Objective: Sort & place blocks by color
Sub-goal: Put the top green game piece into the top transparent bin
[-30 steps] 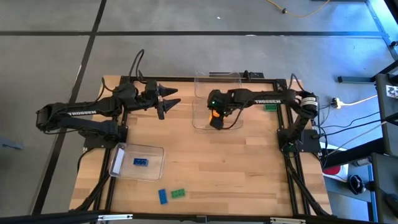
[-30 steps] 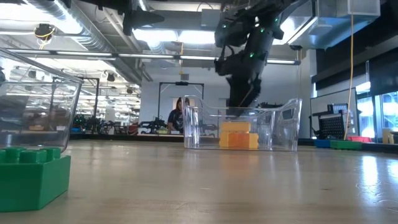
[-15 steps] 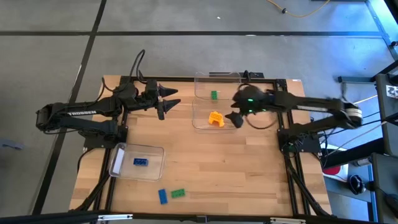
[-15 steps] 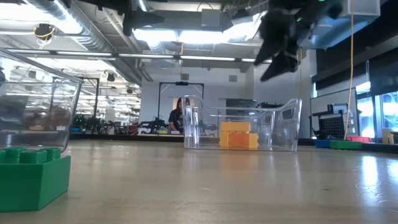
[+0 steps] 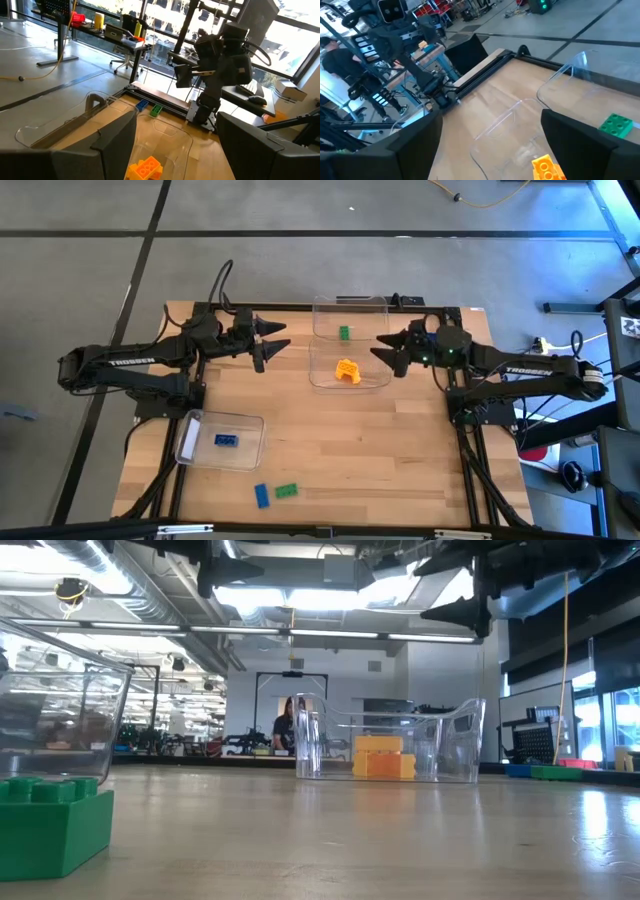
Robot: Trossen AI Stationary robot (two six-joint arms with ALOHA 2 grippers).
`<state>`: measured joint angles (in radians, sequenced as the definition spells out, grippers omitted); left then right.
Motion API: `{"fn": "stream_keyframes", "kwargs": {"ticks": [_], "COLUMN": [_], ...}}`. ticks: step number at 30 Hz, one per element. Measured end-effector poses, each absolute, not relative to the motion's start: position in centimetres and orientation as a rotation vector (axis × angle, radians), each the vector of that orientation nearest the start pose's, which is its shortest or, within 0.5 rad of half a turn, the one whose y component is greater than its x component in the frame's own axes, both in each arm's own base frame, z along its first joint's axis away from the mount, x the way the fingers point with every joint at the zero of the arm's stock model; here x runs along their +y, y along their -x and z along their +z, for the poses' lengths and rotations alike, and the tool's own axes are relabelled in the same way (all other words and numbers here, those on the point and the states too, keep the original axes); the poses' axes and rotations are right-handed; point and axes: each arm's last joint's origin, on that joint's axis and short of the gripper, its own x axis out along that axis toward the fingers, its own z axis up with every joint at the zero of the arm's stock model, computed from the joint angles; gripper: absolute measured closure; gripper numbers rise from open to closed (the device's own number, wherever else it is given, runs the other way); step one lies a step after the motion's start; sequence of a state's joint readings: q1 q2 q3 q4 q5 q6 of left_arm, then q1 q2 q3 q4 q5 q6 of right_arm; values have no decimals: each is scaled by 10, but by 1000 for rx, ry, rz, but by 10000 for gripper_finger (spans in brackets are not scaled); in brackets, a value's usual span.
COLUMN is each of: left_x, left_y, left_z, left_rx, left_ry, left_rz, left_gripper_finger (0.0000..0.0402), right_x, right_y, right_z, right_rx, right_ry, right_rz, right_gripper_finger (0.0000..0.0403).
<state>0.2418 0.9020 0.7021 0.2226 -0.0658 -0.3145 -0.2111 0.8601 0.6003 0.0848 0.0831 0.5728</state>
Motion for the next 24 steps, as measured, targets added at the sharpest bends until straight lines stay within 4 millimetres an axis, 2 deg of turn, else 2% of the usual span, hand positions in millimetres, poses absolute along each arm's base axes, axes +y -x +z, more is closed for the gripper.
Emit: {"fn": "stream_keyframes", "kwargs": {"ticks": [4, 8, 13, 15, 19, 24], "left_x": [51, 51, 51, 51, 51, 51], "left_y": [-199, -199, -198, -198, -198, -199], "left_z": [323, 323, 323, 323, 323, 323], "left_rx": [-71, -76, -77, -77, -74, -66], "left_ry": [310, 310, 310, 309, 299, 299], "left_rz": [302, 303, 304, 304, 305, 297], "left_gripper_finger": [136, 136, 136, 136, 136, 136], "right_x": [-46, -65, -89, -95, -101, -102], "right_y": [-189, -179, -155, -149, -150, -154], "right_z": [281, 278, 264, 256, 234, 211], "right_rx": [59, 63, 402, 463, 412, 439], "right_ry": [-595, -758, -832, -865, -1047, -1142], "right_rz": [-442, -816, -1299, -1424, -1552, -1588], "right_gripper_finger": [62, 66, 67, 67, 67, 67]}}
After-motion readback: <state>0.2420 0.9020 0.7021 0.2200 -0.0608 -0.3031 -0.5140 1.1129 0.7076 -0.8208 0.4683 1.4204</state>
